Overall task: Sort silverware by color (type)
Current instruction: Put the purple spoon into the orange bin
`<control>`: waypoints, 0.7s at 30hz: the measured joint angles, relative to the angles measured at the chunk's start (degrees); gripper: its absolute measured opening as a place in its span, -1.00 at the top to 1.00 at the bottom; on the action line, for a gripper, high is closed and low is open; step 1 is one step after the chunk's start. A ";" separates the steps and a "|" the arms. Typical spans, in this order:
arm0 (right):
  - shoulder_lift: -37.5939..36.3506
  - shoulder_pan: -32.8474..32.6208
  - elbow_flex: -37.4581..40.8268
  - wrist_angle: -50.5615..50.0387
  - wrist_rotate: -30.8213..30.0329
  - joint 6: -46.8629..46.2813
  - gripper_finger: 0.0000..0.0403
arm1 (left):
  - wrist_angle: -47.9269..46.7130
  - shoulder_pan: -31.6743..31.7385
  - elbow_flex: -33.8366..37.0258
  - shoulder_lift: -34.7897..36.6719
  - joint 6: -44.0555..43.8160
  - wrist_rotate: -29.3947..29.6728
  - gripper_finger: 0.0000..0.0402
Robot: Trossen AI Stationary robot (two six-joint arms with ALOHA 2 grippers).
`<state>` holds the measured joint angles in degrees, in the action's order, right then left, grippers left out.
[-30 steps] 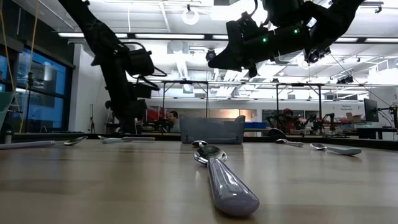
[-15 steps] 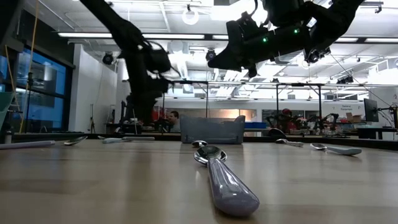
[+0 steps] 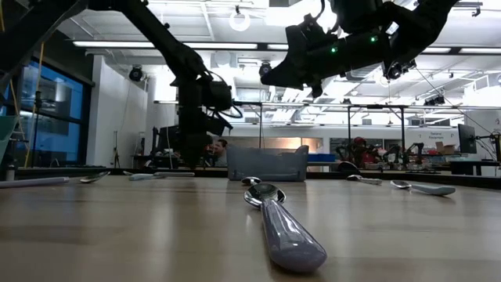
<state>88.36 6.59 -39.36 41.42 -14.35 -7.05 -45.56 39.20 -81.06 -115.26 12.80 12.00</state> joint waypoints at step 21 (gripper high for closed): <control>0.00 -0.02 0.00 -0.01 0.00 0.01 1.00 | 0.01 2.55 0.02 -0.57 2.42 -3.53 0.14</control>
<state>88.36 6.57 -39.36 41.41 -14.35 -7.04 -45.55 41.75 -81.03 -115.83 15.21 8.47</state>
